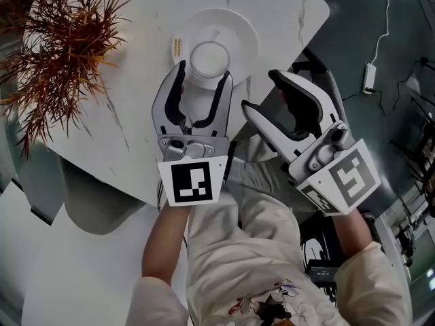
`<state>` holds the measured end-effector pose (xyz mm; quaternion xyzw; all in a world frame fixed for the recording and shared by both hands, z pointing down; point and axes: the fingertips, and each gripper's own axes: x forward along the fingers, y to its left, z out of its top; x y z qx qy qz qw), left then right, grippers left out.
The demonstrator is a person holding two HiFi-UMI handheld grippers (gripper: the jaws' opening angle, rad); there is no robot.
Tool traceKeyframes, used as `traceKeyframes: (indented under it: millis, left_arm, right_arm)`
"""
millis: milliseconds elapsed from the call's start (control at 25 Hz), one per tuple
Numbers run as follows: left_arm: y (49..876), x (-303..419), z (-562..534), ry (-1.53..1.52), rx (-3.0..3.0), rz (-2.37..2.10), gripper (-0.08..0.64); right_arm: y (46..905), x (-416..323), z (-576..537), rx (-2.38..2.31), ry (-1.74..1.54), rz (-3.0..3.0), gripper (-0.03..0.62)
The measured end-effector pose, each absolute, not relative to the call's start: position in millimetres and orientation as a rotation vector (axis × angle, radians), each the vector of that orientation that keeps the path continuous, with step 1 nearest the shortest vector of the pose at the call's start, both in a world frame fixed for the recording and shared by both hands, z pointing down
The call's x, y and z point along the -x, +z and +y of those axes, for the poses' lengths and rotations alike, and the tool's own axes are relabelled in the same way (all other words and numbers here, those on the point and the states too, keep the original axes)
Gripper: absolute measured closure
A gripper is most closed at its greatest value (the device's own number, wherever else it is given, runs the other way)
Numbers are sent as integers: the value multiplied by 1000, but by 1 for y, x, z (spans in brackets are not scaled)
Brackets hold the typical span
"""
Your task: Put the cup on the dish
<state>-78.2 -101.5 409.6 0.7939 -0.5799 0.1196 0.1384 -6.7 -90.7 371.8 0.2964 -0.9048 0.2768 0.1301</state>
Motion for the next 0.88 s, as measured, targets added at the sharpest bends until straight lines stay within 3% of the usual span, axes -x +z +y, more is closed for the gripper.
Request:
traceKeyframes:
  millis: [520, 760, 880]
  left_arm:
    - [353, 66, -61, 321, -2330, -1605, 316]
    - [325, 70, -41, 331, -2307, -1682, 555]
    - [306, 68, -28, 315, -2303, -1679, 555]
  right_arm:
    - [327, 4, -67, -916, 742, -2630, 353]
    - [301, 4, -50, -936, 709, -2645, 353]
    - [285, 3, -39, -937, 701, -2655, 353]
